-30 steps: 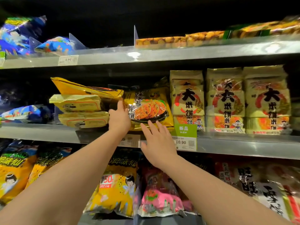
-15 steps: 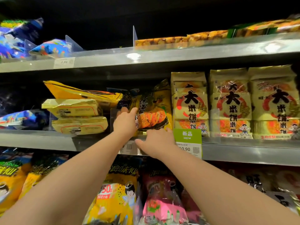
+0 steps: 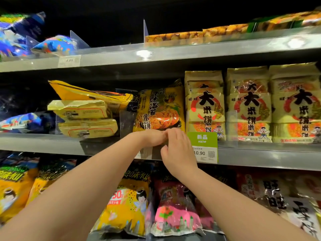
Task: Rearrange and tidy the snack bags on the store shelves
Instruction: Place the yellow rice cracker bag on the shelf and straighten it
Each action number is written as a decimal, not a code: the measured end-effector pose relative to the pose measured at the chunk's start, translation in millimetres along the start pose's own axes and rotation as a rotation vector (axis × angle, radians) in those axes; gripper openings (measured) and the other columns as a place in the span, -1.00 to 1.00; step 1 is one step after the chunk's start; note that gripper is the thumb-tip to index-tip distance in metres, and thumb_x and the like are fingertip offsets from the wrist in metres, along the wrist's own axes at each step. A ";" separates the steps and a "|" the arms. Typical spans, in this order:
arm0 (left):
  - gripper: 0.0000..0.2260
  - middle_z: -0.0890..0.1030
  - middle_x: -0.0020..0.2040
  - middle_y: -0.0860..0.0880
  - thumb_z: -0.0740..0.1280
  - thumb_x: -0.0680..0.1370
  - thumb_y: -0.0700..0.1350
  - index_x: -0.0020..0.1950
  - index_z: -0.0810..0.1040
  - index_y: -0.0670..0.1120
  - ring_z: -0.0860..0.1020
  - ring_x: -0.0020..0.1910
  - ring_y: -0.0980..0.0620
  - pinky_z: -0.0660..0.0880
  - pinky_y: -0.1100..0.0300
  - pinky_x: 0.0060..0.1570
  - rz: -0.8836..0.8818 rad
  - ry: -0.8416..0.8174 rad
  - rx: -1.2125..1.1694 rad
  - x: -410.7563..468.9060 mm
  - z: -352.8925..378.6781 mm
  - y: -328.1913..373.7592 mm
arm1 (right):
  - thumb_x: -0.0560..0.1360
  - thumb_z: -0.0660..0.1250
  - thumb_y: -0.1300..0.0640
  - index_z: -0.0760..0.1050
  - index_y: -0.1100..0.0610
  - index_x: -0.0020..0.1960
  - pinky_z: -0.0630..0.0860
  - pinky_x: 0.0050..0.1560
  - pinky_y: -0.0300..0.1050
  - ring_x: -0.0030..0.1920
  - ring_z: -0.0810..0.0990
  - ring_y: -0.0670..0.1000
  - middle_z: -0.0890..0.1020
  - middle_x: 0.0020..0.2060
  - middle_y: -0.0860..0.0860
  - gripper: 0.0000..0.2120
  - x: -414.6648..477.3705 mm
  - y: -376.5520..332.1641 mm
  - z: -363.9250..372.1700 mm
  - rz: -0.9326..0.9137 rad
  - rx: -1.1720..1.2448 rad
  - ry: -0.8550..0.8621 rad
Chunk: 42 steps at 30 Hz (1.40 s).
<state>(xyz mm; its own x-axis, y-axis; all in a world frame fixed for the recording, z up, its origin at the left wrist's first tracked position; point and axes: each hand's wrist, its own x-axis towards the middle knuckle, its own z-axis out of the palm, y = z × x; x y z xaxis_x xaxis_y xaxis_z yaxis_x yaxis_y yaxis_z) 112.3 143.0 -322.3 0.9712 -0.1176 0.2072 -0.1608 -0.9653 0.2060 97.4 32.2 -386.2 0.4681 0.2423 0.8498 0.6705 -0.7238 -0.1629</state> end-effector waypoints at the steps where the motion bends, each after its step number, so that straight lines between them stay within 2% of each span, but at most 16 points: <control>1: -0.58 0.38 0.42 -0.12 -0.05 0.65 0.01 0.43 0.35 -0.09 0.35 0.38 -0.10 0.23 0.08 0.38 0.021 0.026 0.034 -2.0 0.5 0.2 | 0.48 0.17 0.21 0.36 0.16 0.22 0.33 0.24 -0.10 0.16 0.38 0.05 0.43 0.13 0.03 -0.69 -0.8 -0.4 -1.9 -0.006 0.009 -0.004; 4: -0.65 0.57 0.22 -0.09 0.02 0.64 0.00 0.36 0.42 -0.03 0.52 0.17 -0.07 0.46 0.07 0.11 0.106 0.397 0.170 -21.3 -6.4 -3.8 | 0.53 0.14 0.20 0.34 0.13 0.28 0.34 0.22 -0.12 0.22 0.37 0.01 0.41 0.20 0.00 -0.68 0.3 -3.5 -7.0 0.012 0.067 -0.025; 7: -0.74 0.62 -0.10 -0.05 0.07 0.63 -0.10 0.16 0.51 -0.07 0.59 -0.13 -0.09 0.48 0.05 -0.20 0.074 0.885 0.426 -45.0 -23.5 -14.4 | 0.57 0.11 0.14 0.31 0.13 0.33 0.36 0.27 -0.07 0.27 0.37 0.01 0.40 0.25 0.00 -0.66 7.1 -18.4 -6.8 0.098 0.171 -0.009; 9: -0.75 0.62 0.06 -0.09 0.15 0.61 -0.10 0.24 0.48 -0.09 0.58 0.04 -0.10 0.47 0.01 -0.01 0.069 1.045 0.468 -53.4 -37.4 -28.3 | 0.58 0.11 0.11 0.31 0.13 0.32 0.35 0.25 -0.08 0.25 0.38 0.02 0.41 0.24 0.01 -0.68 10.5 -33.6 -2.2 0.121 0.217 -0.010; 11: -0.57 0.43 0.37 -0.13 0.20 0.59 -0.01 0.44 0.29 -0.07 0.38 0.36 -0.12 0.28 -0.04 0.34 -0.053 1.012 0.476 -56.2 -48.6 -45.8 | 0.59 0.12 0.08 0.31 0.13 0.31 0.34 0.26 -0.09 0.25 0.38 0.02 0.41 0.23 0.02 -0.68 11.2 -49.0 2.8 0.122 0.253 -0.015; 14: -0.43 0.20 0.51 -0.15 0.18 0.58 0.10 0.52 0.07 -0.02 0.14 0.50 -0.14 0.02 -0.11 0.46 -0.245 0.898 0.581 -51.5 -52.6 -63.7 | 0.59 0.12 0.04 0.30 0.10 0.33 0.31 0.31 -0.09 0.29 0.36 0.00 0.40 0.26 0.00 -0.67 10.7 -64.6 8.4 0.093 0.264 -0.035; 18: -0.69 0.50 0.27 -0.10 0.26 0.54 -0.07 0.28 0.45 -0.05 0.37 0.33 -0.13 0.20 -0.10 0.35 -0.274 0.941 0.664 -49.3 -56.1 -63.2 | 0.59 0.11 0.02 0.29 0.07 0.35 0.28 0.33 -0.11 0.31 0.34 -0.02 0.38 0.30 -0.01 -0.65 17.5 -69.9 10.2 0.107 0.274 -0.054; 21: -0.75 0.53 0.16 -0.06 0.33 0.49 -0.16 0.17 0.53 -0.06 0.42 0.24 -0.11 0.24 -0.05 0.27 -0.258 0.986 0.597 -52.5 -56.1 -64.4 | 0.59 0.11 0.03 0.29 0.06 0.35 0.30 0.32 -0.10 0.31 0.34 -0.02 0.38 0.30 -0.01 -0.66 24.2 -69.6 12.3 0.168 0.302 -0.075; 24: -0.81 0.58 0.07 -0.09 0.36 0.45 -0.25 0.05 0.59 -0.09 0.47 0.15 -0.15 0.28 -0.08 0.17 -0.163 1.096 0.518 -56.7 -52.1 -76.1 | 0.59 0.12 0.01 0.28 0.07 0.35 0.31 0.29 -0.10 0.30 0.35 -0.02 0.37 0.31 0.00 -0.65 28.6 -72.7 16.0 0.223 0.383 -0.093; 27: -0.77 0.61 -0.13 -0.12 0.48 0.28 -0.36 -0.13 0.61 -0.14 0.55 -0.08 -0.19 0.40 -0.07 0.02 0.005 1.278 0.473 -56.3 -48.4 -87.9 | 0.59 0.11 -0.07 0.19 0.05 0.45 0.28 0.34 -0.07 0.39 0.30 0.00 0.31 0.41 -0.01 -0.54 33.6 -81.2 20.2 0.281 0.523 -0.117; 30: -0.91 0.60 -0.21 -0.12 0.35 0.38 -0.31 -0.19 0.59 -0.15 0.54 -0.18 -0.18 0.43 -0.06 -0.03 0.159 1.416 0.430 -57.9 -46.6 -88.1 | 0.58 0.11 -0.14 0.05 0.00 0.51 0.26 0.34 -0.08 0.44 0.25 0.02 0.27 0.46 -0.03 -0.43 38.7 -93.4 19.4 0.319 0.720 -0.118; 33: -0.82 0.56 -0.27 -0.11 0.17 0.45 -0.20 -0.25 0.54 -0.15 0.40 -0.15 -0.05 0.30 0.07 -0.04 0.270 1.469 0.371 -55.1 -40.8 -89.2 | 0.53 0.15 -0.23 -0.02 -0.05 0.53 0.23 0.27 -0.15 0.43 0.26 0.04 0.28 0.45 -0.03 -0.33 46.7 -103.0 18.7 0.383 0.956 -0.102; 36: -0.84 0.54 -0.29 -0.10 0.19 0.46 -0.24 -0.27 0.53 -0.16 0.32 -0.16 0.00 0.20 0.14 -0.08 0.376 1.481 0.319 -53.9 -35.6 -85.1 | 0.36 0.24 -0.39 0.02 -0.13 0.50 0.35 0.37 0.09 0.39 0.36 0.10 0.30 0.44 0.01 -0.17 58.5 -108.7 17.5 0.520 1.263 -0.095; 38: -0.82 0.54 -0.31 -0.09 0.19 0.46 -0.26 -0.31 0.53 -0.17 0.32 -0.18 0.01 0.20 0.15 -0.10 0.414 1.484 0.301 -56.2 -34.9 -77.0 | 0.45 0.26 -0.27 0.10 -0.12 0.49 0.53 0.19 0.06 0.23 0.51 0.08 0.43 0.33 0.04 -0.31 66.2 -107.5 13.8 0.598 1.495 -0.065; 40: -0.81 0.55 -0.31 -0.09 0.19 0.45 -0.27 -0.32 0.53 -0.17 0.33 -0.17 0.01 0.22 0.15 -0.10 0.450 1.465 0.296 -58.2 -34.5 -71.2 | 0.56 0.23 -0.06 0.22 -0.13 0.43 0.59 0.03 -0.06 0.12 0.55 0.03 0.48 0.26 0.03 -0.53 67.2 -104.7 10.0 0.603 1.559 -0.003; 42: -0.81 0.57 -0.28 -0.09 0.21 0.46 -0.25 -0.31 0.55 -0.16 0.35 -0.16 0.00 0.24 0.14 -0.08 0.493 1.431 0.315 -60.3 -31.2 -70.7 | 0.59 0.21 0.09 0.38 -0.22 0.27 0.58 0.09 -0.01 0.19 0.53 0.05 0.49 0.26 0.04 -0.68 64.2 -102.2 13.2 0.575 1.482 0.063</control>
<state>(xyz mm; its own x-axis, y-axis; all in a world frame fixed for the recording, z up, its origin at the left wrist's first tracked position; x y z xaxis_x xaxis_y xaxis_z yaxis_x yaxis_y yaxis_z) 59.6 225.6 -319.4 -0.1692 -0.2914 0.9415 -0.1828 -0.9295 -0.3205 66.5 130.2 -321.7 0.8474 0.1172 0.5179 0.3807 0.5457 -0.7465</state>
